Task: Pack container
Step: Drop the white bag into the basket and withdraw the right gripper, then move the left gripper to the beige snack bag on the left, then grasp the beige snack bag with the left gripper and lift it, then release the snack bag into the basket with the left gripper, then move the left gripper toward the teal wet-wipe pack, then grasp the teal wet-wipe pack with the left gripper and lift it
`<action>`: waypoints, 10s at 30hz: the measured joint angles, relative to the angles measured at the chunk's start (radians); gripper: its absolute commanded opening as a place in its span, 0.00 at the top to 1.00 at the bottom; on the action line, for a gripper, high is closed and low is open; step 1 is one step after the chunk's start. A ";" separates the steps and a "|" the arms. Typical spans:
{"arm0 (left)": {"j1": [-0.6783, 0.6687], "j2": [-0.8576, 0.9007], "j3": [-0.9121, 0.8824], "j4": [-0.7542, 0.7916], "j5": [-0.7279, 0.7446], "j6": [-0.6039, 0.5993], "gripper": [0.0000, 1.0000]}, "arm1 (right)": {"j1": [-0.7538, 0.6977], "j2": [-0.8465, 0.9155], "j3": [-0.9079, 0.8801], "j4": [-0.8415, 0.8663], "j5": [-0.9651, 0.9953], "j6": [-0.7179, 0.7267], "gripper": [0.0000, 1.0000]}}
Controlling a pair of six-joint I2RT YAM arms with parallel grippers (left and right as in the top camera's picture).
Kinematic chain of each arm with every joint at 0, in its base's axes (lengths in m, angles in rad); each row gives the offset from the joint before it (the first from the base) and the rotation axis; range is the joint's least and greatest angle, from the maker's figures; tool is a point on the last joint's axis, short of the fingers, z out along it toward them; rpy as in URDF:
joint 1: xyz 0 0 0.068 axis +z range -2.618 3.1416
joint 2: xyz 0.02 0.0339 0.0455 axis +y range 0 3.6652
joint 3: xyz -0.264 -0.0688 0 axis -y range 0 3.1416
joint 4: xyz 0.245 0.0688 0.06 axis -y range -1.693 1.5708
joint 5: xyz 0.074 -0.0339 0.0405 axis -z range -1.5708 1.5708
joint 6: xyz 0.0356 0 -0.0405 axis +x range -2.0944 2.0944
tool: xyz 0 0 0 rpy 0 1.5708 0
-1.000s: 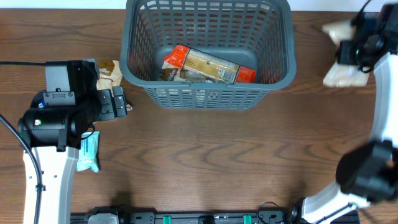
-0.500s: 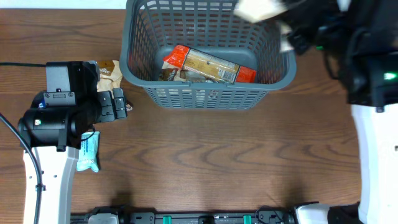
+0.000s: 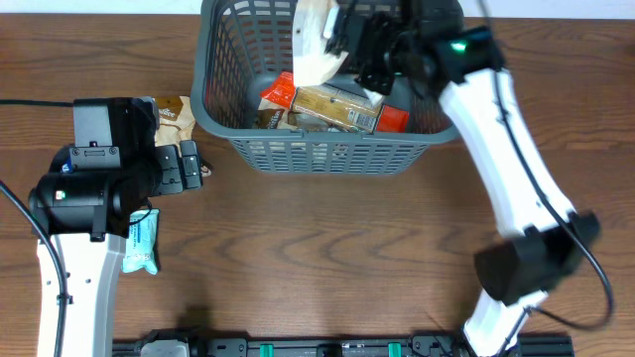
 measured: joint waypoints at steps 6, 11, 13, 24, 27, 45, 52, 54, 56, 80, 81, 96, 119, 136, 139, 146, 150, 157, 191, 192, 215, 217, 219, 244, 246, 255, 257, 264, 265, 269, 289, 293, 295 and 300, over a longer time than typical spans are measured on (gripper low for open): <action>0.000 0.000 0.000 0.000 0.000 0.000 0.01 | 0.000 0.120 0.000 -0.021 0.008 0.015 0.73; 0.000 0.000 0.000 0.000 0.000 0.000 0.01 | 0.000 0.183 -0.001 -0.048 0.029 0.050 0.24; 0.000 0.000 0.000 0.000 0.000 0.000 0.01 | 0.000 0.190 -0.002 -0.047 0.034 0.061 0.21; 0.000 0.000 0.000 0.000 0.000 0.000 0.01 | -0.014 0.037 0.055 -0.015 0.045 0.124 0.01; 0.000 -0.003 0.001 -0.007 0.000 0.000 0.01 | -0.055 -0.079 0.108 0.053 0.097 0.230 0.01; 0.180 0.486 0.819 -0.296 -0.042 -0.023 0.01 | -0.507 -0.283 0.137 -0.225 0.309 0.637 0.01; 0.182 0.711 0.816 -0.314 -0.043 0.022 0.01 | -0.508 -0.232 0.132 -0.230 0.323 0.645 0.01; 0.180 0.758 0.816 -0.314 -0.044 0.033 0.01 | -0.508 -0.227 0.132 -0.240 0.325 0.648 0.01; 0.177 0.801 0.814 -0.304 -0.044 0.053 0.01 | -0.508 -0.207 0.133 -0.261 0.327 0.650 0.01; 0.138 0.838 0.161 0.274 -0.010 0.140 0.01 | -0.508 -0.026 0.133 -0.294 0.335 0.689 0.01; 0.138 0.838 0.140 0.292 -0.010 0.143 0.01 | -0.508 -0.026 0.133 -0.295 0.334 0.691 0.01; 0.144 0.843 0.047 0.428 -0.006 0.206 0.26 | -0.508 -0.026 0.133 -0.322 0.334 0.695 0.01; 0.146 0.841 0.059 0.400 -0.025 0.214 0.94 | -0.508 -0.026 0.133 -0.320 0.334 0.695 0.01; 0.146 0.555 0.029 0.187 -0.029 0.214 0.94 | -0.508 -0.026 0.133 -0.314 0.334 0.694 0.01; 0.146 0.484 0.032 0.156 -0.029 0.211 0.94 | -0.508 -0.026 0.133 -0.314 0.334 0.694 0.01; 0.146 0.341 0.113 0.111 -0.029 0.205 0.94 | -0.508 -0.026 0.133 -0.315 0.335 0.694 0.01; 0.135 0.242 0.226 0.114 -0.031 0.205 0.94 | -0.508 -0.026 0.133 -0.322 0.335 0.694 0.01; 0.045 0.168 0.486 0.155 -0.034 0.216 0.94 | -0.508 -0.026 0.133 -0.322 0.337 0.694 0.01; -0.404 0.870 0.568 0.222 0.245 0.898 0.14 | -0.508 -0.026 0.133 -0.367 0.337 0.671 0.01; -0.404 0.870 0.568 0.220 0.245 0.898 0.11 | -0.508 -0.026 0.133 -0.369 0.337 0.671 0.01; -0.301 0.278 0.708 0.127 -0.187 0.643 0.01 | -0.508 -0.026 0.133 -0.381 0.337 0.670 0.01; -0.217 0.248 0.708 -0.008 -0.243 0.535 0.01 | -0.508 -0.026 0.133 -0.382 0.337 0.670 0.01; -0.127 0.234 0.703 -0.161 -0.279 0.418 0.01 | -0.508 -0.026 0.133 -0.382 0.337 0.670 0.01; 0.105 -0.314 -0.265 -0.155 -0.304 -0.002 0.01 | -0.508 -0.026 0.133 -0.391 0.337 0.670 0.01; 0.106 -0.228 -0.280 -0.125 -0.290 -0.003 0.01 | -0.508 -0.026 0.133 -0.391 0.337 0.670 0.01; 0.246 0.083 -0.281 0.069 -0.207 -0.004 0.01 | -0.508 -0.026 0.133 -0.386 0.337 0.670 0.01; 0.289 0.125 -0.282 0.101 -0.185 -0.005 0.01 | -0.508 -0.026 0.133 -0.378 0.338 0.670 0.01; 0.368 0.161 -0.393 0.259 -0.116 0.003 0.01 | -0.508 -0.026 0.133 -0.357 0.337 0.670 0.01; 0.368 0.161 -0.429 0.293 -0.098 0.007 0.01 | -0.508 -0.026 0.133 -0.357 0.337 0.670 0.01; 0.365 0.162 -0.515 0.373 -0.068 0.016 0.01 | -0.508 -0.026 0.133 -0.357 0.337 0.670 0.01; 0.366 0.371 -0.562 0.551 -0.021 0.196 0.01 | -0.508 -0.026 0.133 -0.380 0.337 0.670 0.01; 0.366 0.378 -0.558 0.560 -0.004 0.206 0.17 | -0.508 -0.026 0.133 -0.380 0.337 0.670 0.01; 0.365 0.381 -0.557 0.562 0.002 0.208 0.28 | -0.508 -0.026 0.133 -0.381 0.337 0.667 0.01; 0.364 0.385 -0.556 0.562 0.016 0.201 0.44 | -0.508 -0.026 0.133 -0.380 0.337 0.667 0.01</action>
